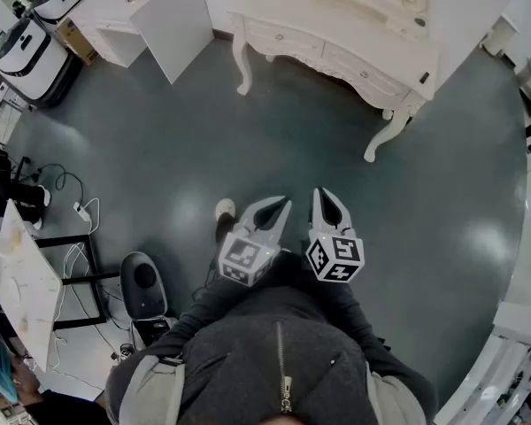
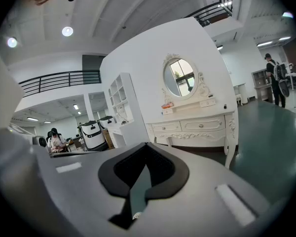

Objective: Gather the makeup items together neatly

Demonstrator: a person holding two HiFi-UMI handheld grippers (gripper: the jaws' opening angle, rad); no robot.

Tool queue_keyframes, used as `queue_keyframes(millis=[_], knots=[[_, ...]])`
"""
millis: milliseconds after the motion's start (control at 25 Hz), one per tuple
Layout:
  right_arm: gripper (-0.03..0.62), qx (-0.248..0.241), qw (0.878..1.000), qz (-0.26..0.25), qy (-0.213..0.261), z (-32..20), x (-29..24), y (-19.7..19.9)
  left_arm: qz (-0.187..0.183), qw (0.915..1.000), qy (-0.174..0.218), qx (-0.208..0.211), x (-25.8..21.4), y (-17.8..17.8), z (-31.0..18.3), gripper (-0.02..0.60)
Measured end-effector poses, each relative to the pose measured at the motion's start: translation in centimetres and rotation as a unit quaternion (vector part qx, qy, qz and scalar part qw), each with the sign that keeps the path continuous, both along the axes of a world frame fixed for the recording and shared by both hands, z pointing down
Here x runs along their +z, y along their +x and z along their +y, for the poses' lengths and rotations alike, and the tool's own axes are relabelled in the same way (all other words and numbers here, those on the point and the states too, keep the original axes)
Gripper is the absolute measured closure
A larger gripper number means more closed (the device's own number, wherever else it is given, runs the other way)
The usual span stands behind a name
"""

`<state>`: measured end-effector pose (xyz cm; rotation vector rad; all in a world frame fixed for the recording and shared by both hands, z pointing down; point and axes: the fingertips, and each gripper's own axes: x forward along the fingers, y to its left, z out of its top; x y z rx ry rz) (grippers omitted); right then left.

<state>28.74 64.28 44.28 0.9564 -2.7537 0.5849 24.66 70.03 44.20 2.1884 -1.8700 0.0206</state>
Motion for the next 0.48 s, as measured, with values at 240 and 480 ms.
queue_keyframes(millis=[240,480], knots=[[0.591,-0.006,1.0,-0.009,0.0,0.3,-0.2,0.5,-0.006,0.9998,-0.016,-0.002,0.8,-0.4,-0.4,0.575],[0.59,0.01,1.0,-0.019,0.012,-1.0,-2.2,1.0,-0.017,0.9997,-0.019,0.002,-1.2,-0.8,-2.2,0.572]])
